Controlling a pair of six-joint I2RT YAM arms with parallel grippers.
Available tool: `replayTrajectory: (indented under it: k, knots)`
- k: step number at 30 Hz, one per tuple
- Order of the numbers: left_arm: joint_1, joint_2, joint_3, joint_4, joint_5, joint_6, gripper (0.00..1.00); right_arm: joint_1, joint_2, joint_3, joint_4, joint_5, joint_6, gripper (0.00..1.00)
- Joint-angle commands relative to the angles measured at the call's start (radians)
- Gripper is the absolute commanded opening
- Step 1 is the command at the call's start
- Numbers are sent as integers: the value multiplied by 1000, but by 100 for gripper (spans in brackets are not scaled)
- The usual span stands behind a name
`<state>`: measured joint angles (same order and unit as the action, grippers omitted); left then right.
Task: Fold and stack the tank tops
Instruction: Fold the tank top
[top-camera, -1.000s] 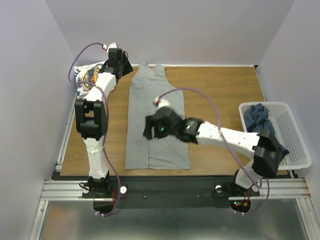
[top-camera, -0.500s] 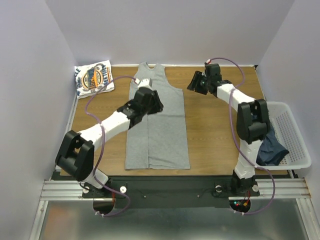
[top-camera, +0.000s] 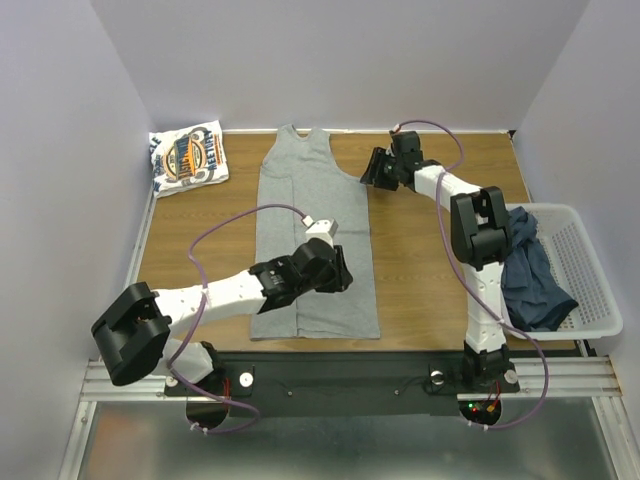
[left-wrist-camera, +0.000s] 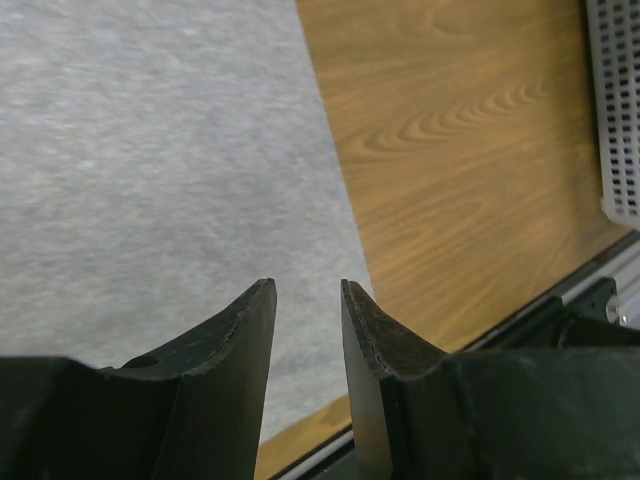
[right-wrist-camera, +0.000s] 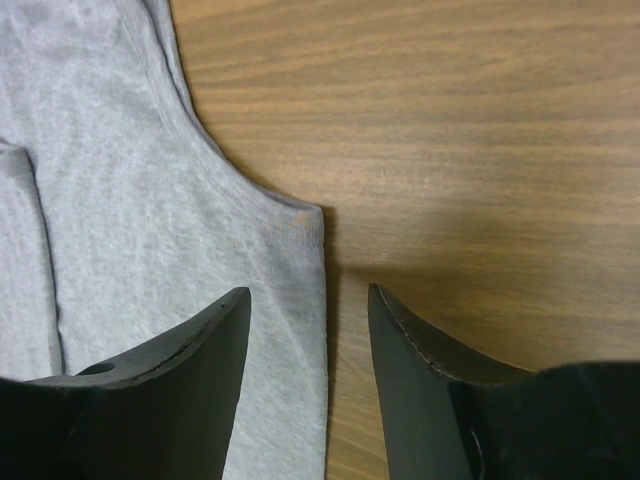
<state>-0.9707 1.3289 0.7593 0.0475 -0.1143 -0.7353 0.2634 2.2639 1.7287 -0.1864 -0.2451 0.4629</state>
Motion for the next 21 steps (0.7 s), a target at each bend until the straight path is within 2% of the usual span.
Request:
replayTrajectory:
  k: [1, 5, 13, 21]
  knots:
    - [-69, 4, 17, 46, -48, -35, 43, 26, 17, 51, 64, 116, -18, 55]
    - [-115, 15, 38, 20, -84, -41, 44, 40, 39, 55, 64, 182, -18, 51]
    - [-149, 0, 29, 11, -96, -61, 45, 51, 88, 77, 62, 214, -21, 49]
    - [-184, 30, 37, 12, -96, -79, 46, 71, 117, 81, 62, 239, -20, 40]
